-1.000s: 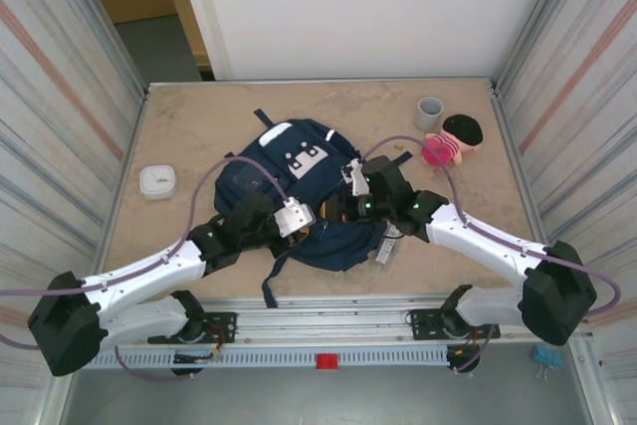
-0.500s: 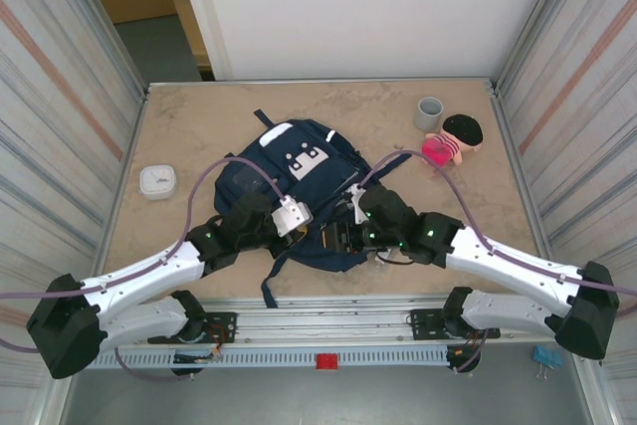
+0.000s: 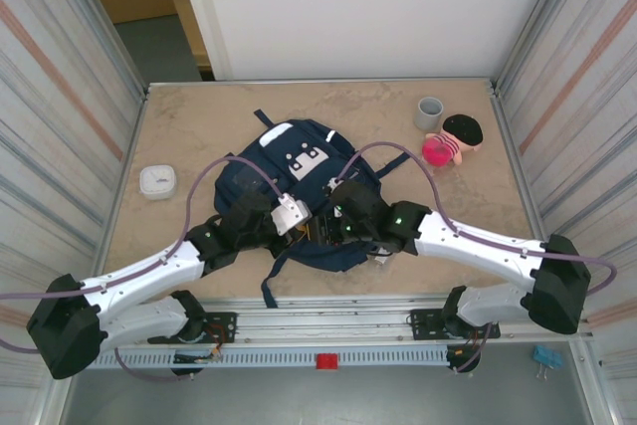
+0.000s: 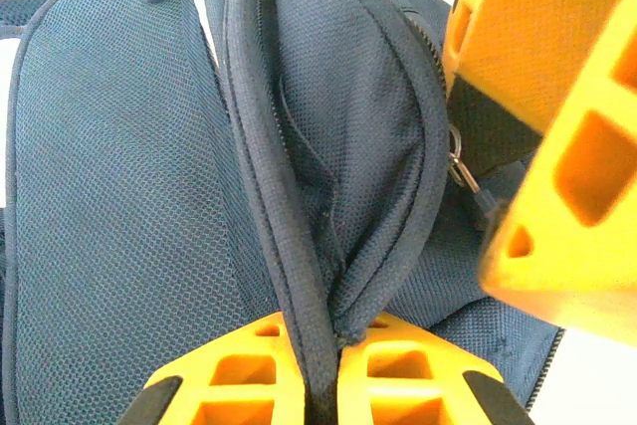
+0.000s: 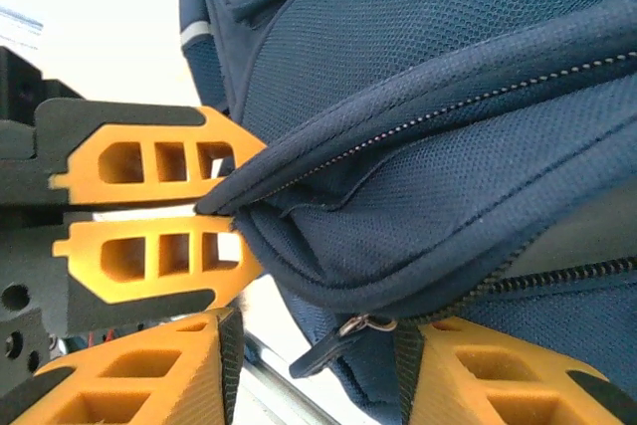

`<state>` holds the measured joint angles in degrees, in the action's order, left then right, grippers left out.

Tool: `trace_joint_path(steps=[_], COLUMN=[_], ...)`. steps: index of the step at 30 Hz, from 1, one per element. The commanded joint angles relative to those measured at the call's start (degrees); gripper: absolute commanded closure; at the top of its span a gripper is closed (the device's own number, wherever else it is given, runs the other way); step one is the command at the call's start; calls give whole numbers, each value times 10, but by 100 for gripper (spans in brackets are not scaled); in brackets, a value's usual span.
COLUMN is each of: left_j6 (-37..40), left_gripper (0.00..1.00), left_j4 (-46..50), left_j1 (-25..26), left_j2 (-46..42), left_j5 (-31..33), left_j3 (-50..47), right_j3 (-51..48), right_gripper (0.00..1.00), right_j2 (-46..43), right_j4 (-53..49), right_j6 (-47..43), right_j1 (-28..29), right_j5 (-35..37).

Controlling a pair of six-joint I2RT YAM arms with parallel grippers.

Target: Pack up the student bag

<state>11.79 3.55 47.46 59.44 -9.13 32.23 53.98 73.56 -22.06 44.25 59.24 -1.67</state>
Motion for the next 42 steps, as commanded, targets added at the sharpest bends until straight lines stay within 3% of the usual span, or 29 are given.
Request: trace_joint_path(steps=[1, 8, 17, 22, 27, 28, 30, 33, 34, 36, 39, 42], left_j6=[-24, -25, -16, -11, -33, -36, -43, -34, -32, -28, -2, 41], left_gripper=[100, 100, 100, 100, 99, 93, 73, 45, 40, 34, 33, 33], left_j4=[-24, -19, 31, 98, 113, 123, 143, 142, 134, 113, 104, 137], left_j1=[-3, -4, -22, -50, -50, -51, -48, -43, -38, -22, 12, 61], left_j2=[-13, -28, -54, -113, -152, -152, -153, -168, -174, -181, -162, -106], left_j5=[-33, -23, 10, 42, 145, 153, 146, 49, 20, -9, -20, 14], left_j3=[21, 21, 20, 2, -22, -18, -7, 7, 10, 17, 43, 89], right_j3=[29, 36, -3, -30, -52, -53, -56, -56, -54, -47, -35, -24], right_gripper=[58, 84, 100, 100, 100, 100, 100, 100, 100, 100, 100, 100], right_j2=[23, 23, -41, -84, -86, -84, -79, -75, -73, -72, -69, -65], right_j4=[-25, -99, -109, -103, -64, -57, -35, -11, -9, -5, -5, -5], right_j6=[-21, -31, -58, -134, -217, -217, -212, -203, -203, -199, -197, -195], right_j1=[3, 3, -51, -142, -185, -185, -182, -169, -162, -144, -116, -96], right_j5=[44, 139, 102, -9, -176, -196, -248, -287, -292, -294, -295, -295])
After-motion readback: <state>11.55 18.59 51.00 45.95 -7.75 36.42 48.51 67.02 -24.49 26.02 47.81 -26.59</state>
